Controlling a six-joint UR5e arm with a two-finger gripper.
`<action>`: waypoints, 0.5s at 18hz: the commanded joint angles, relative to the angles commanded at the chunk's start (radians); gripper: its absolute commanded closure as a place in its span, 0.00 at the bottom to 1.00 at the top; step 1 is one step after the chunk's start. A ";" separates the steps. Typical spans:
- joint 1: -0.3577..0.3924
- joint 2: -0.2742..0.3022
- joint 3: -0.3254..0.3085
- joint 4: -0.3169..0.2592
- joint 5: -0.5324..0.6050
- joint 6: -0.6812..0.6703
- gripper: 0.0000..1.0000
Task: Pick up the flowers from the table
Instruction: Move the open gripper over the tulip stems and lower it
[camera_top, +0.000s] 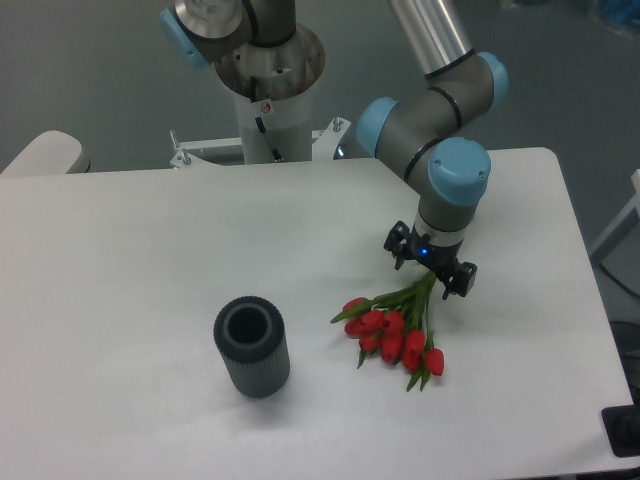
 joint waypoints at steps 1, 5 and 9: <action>0.000 -0.002 -0.005 0.014 0.000 -0.015 0.00; 0.000 -0.009 -0.012 0.037 -0.002 -0.048 0.00; -0.003 -0.011 -0.028 0.051 -0.002 -0.048 0.00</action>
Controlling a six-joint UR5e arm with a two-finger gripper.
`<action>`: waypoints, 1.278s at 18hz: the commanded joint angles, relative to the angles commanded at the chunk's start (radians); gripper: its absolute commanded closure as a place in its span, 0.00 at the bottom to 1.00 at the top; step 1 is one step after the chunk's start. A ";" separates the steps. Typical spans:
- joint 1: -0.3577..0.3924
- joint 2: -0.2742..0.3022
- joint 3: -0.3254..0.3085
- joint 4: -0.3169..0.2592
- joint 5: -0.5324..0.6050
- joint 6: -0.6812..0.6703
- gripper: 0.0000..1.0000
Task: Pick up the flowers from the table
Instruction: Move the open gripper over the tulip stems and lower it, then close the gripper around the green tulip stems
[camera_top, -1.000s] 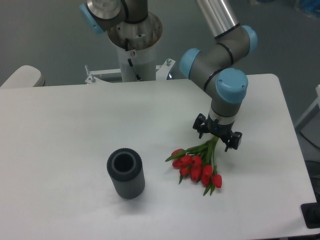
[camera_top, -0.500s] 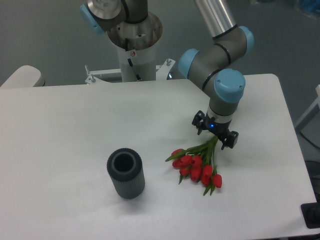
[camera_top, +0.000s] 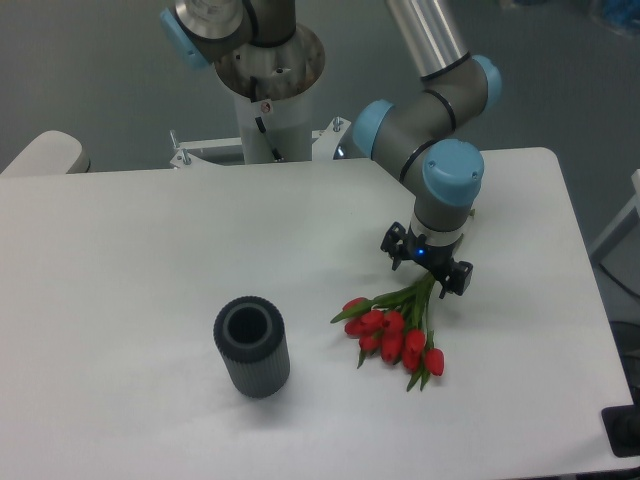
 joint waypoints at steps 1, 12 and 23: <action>0.000 -0.006 -0.005 0.005 0.000 0.000 0.00; -0.014 -0.026 -0.023 0.043 -0.002 -0.021 0.00; -0.015 -0.026 0.002 0.041 -0.006 -0.028 0.74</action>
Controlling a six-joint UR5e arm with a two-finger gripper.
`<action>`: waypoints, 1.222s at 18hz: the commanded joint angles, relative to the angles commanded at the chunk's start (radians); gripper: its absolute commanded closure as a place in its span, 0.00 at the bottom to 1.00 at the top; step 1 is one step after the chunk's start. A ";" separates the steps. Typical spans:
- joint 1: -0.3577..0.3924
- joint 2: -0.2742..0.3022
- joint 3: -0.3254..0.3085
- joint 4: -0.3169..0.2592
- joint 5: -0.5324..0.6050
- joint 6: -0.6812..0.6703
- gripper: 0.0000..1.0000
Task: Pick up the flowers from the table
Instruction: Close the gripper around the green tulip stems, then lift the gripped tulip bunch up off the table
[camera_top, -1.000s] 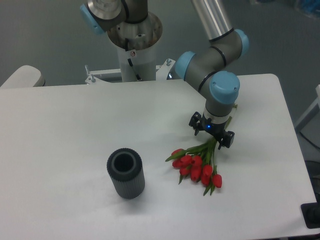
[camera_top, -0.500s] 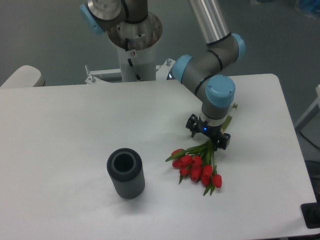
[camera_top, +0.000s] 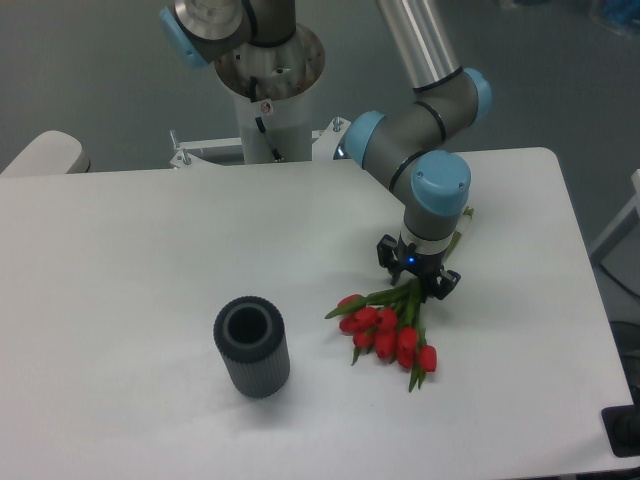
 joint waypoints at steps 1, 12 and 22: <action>0.000 -0.002 0.000 0.000 0.000 0.000 0.76; -0.009 0.040 0.035 -0.006 -0.021 0.003 0.80; 0.006 0.124 0.277 -0.136 -0.365 -0.021 0.80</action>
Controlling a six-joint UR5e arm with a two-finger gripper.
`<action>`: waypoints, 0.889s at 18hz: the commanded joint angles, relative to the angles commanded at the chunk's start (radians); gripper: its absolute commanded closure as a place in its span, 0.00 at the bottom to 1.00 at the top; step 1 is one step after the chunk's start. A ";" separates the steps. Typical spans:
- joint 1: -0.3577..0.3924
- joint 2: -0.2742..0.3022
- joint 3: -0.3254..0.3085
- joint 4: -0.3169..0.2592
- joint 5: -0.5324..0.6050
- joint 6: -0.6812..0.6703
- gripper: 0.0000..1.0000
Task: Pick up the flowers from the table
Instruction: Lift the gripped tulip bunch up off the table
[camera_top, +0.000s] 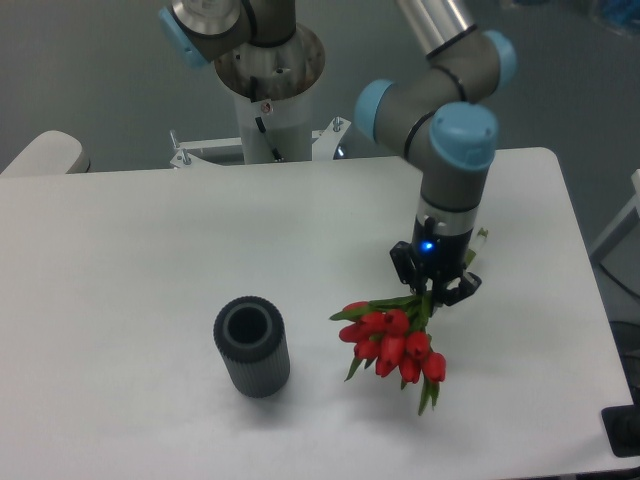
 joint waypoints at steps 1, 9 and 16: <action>0.000 0.002 0.023 -0.008 -0.042 -0.020 0.80; 0.063 0.009 0.037 -0.006 -0.454 -0.136 0.80; 0.092 0.008 0.031 -0.005 -0.548 -0.189 0.80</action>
